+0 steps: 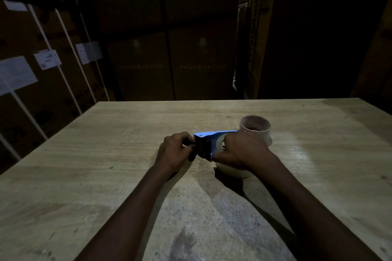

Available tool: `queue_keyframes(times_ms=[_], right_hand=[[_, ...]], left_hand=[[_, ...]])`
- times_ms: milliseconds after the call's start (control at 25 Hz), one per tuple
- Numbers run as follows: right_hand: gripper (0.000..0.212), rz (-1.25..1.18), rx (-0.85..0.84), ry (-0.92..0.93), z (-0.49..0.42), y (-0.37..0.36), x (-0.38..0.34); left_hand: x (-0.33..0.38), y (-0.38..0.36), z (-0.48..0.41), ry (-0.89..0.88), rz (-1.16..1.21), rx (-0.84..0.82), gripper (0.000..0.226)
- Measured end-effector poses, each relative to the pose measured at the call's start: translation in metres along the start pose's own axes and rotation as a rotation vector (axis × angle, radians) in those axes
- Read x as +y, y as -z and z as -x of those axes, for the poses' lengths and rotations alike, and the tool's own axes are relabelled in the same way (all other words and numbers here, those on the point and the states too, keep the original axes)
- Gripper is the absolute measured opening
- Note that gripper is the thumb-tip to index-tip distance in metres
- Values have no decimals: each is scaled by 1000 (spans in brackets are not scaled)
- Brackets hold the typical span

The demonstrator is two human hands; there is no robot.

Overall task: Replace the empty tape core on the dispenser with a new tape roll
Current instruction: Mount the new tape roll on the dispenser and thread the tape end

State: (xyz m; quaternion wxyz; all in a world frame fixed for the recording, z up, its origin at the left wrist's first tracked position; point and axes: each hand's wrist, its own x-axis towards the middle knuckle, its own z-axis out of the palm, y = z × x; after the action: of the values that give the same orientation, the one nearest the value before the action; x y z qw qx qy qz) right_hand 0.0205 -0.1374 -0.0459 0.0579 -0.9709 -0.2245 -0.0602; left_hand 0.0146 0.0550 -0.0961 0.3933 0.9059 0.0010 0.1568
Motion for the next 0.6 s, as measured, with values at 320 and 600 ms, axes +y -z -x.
queue_keyframes(times_ms=[320, 600], right_hand=[[45, 3, -11, -7, 2, 3, 0], [24, -442, 380, -180, 0, 32, 18]], left_hand=[[3, 1, -2, 1, 35, 22, 34], [-1, 1, -3, 28, -25, -31, 9]])
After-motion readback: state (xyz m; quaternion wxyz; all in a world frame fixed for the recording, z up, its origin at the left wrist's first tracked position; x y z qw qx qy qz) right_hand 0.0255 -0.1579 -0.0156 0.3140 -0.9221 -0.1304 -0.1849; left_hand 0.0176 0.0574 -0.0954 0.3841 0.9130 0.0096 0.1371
